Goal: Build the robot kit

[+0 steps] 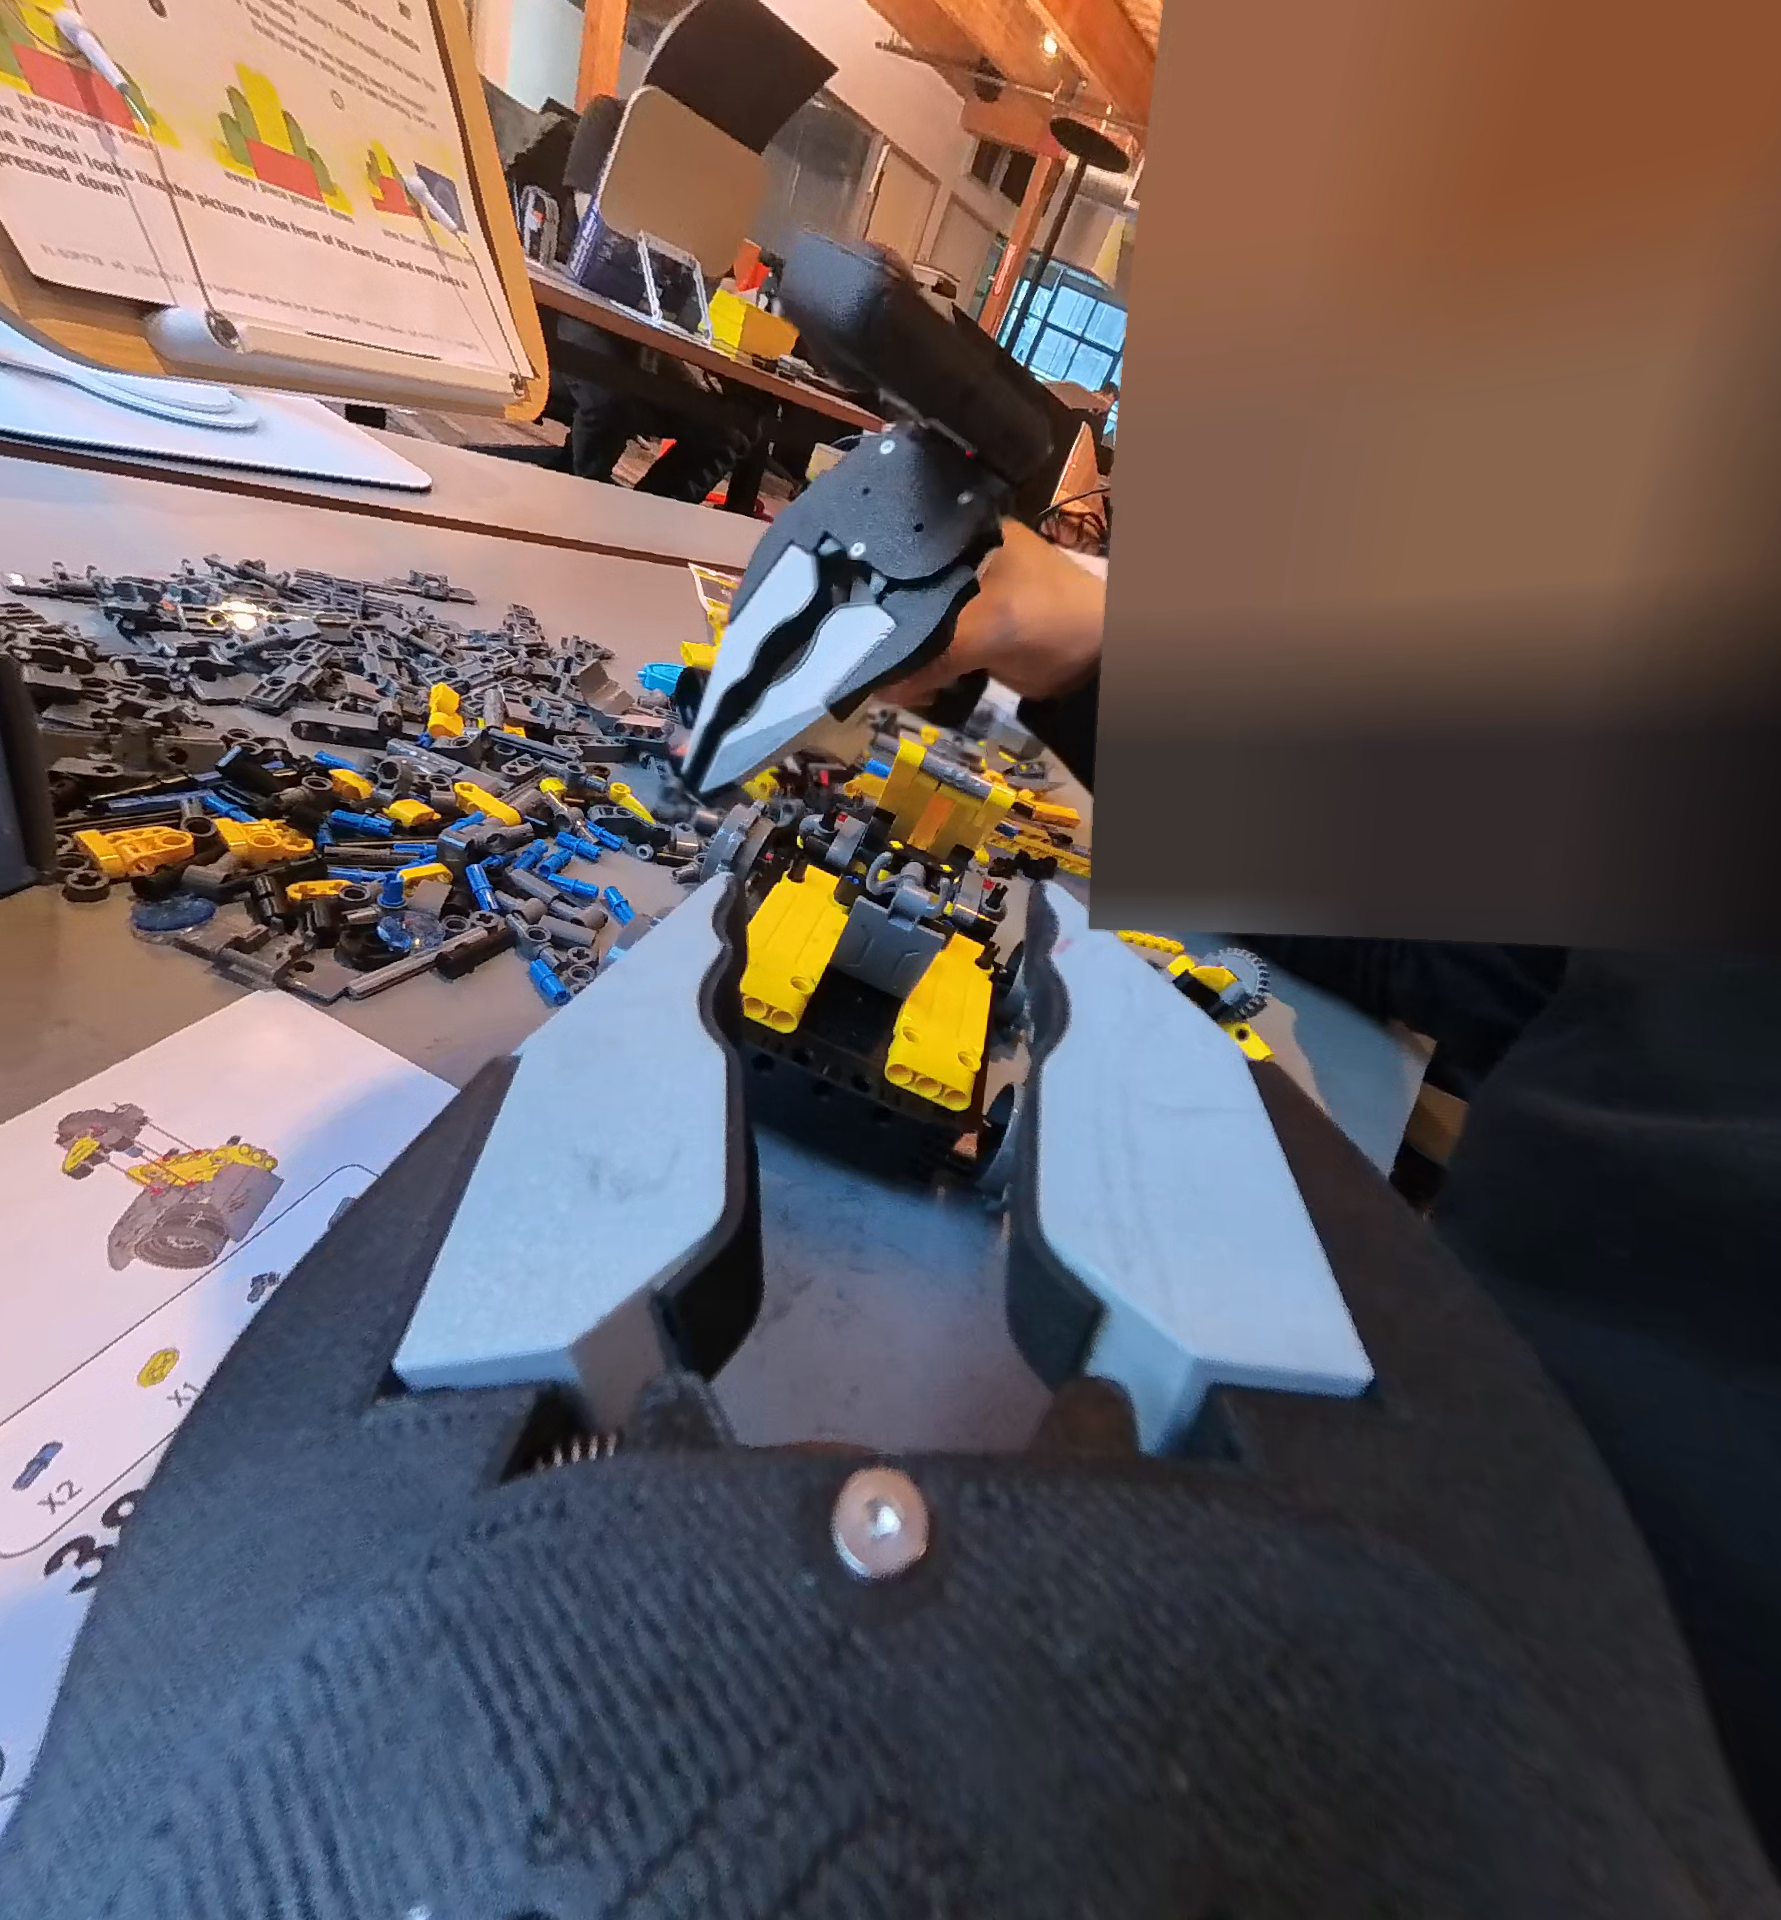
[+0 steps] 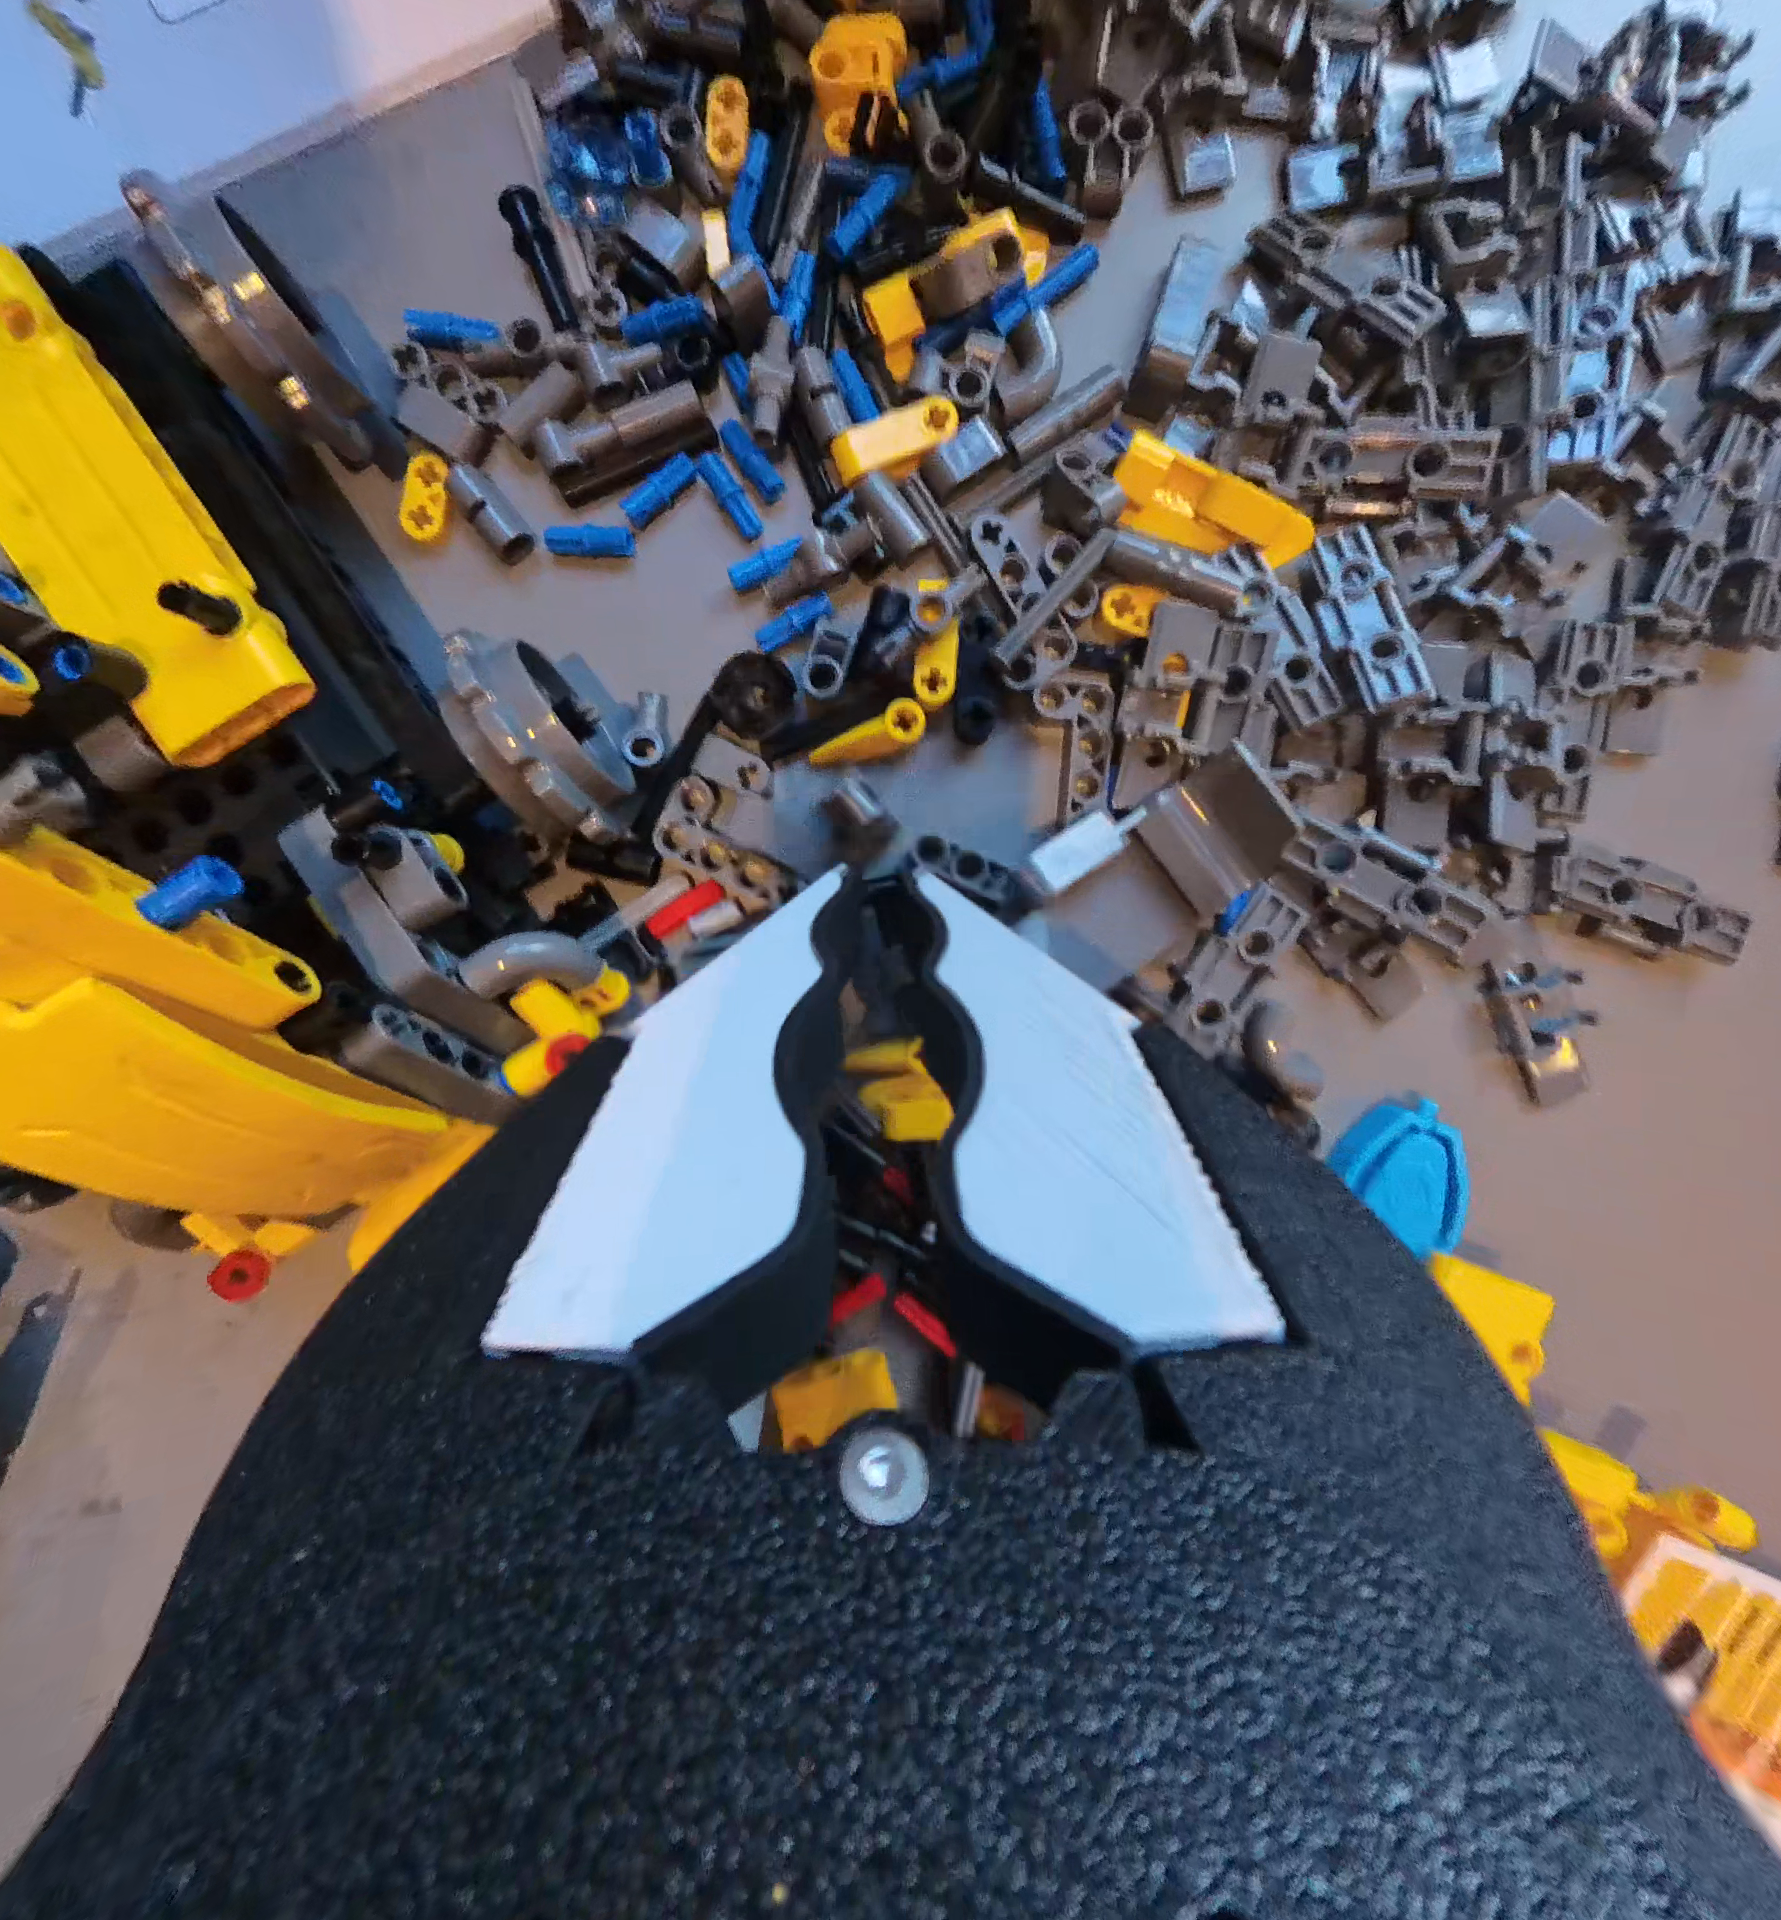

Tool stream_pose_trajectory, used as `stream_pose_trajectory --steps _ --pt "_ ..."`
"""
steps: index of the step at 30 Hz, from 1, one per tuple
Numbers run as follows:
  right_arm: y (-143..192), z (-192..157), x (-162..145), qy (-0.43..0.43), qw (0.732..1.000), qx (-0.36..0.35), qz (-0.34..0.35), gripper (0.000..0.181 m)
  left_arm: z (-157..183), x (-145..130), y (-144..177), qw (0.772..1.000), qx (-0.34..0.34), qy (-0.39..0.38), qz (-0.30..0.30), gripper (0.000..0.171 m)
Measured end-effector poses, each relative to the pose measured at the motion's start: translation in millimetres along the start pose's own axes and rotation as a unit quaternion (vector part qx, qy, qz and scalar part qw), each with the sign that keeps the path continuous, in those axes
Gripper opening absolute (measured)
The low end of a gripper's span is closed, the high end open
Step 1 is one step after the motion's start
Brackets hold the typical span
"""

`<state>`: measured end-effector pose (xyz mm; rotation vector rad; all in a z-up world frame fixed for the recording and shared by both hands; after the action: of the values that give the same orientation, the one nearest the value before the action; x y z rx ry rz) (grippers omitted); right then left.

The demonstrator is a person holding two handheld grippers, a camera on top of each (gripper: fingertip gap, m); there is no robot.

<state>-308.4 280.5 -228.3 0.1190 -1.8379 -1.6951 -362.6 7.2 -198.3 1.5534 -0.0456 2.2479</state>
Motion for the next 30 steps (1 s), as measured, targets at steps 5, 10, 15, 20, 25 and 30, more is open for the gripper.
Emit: stream_pose_trajectory --steps 5,10,15,20,25,30 --pt "27.5 7.4 -3.7 -0.023 0.999 -0.008 0.032 0.011 0.1 0.0 0.0 1.000 -0.001 0.001 0.001 0.050" --pt "39.7 4.7 -5.2 -0.014 0.999 -0.024 0.027 0.013 0.2 0.1 0.1 1.000 0.000 0.000 0.002 0.050" --pt "37.6 -2.1 -8.6 -0.005 1.000 0.007 0.012 0.017 0.4 0.1 0.0 1.000 0.001 -0.001 0.001 0.050" --pt "25.8 -10.0 -7.6 0.004 0.999 0.032 -0.001 0.017 0.3 0.0 0.0 1.000 0.001 0.000 0.001 0.050" --pt "10.9 -15.7 -6.4 0.013 0.998 0.051 -0.021 0.017 0.3 0.2 0.5 1.000 0.000 0.000 0.003 0.050" --pt "10.7 -8.2 -9.6 0.005 0.999 0.016 -0.034 0.017 0.1 0.4 1.3 1.000 -0.002 0.002 0.007 0.050"
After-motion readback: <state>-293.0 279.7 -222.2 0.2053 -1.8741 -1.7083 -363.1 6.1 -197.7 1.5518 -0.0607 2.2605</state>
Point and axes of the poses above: each gripper's, where its closed fingertips meet, y back along the fingers, x out of its top, z = x × y across the jaws, the point moved 8 cm from there along y, back along the fingers, and after that the axes turned 9 degrees about -z, right-handed, at the moved point
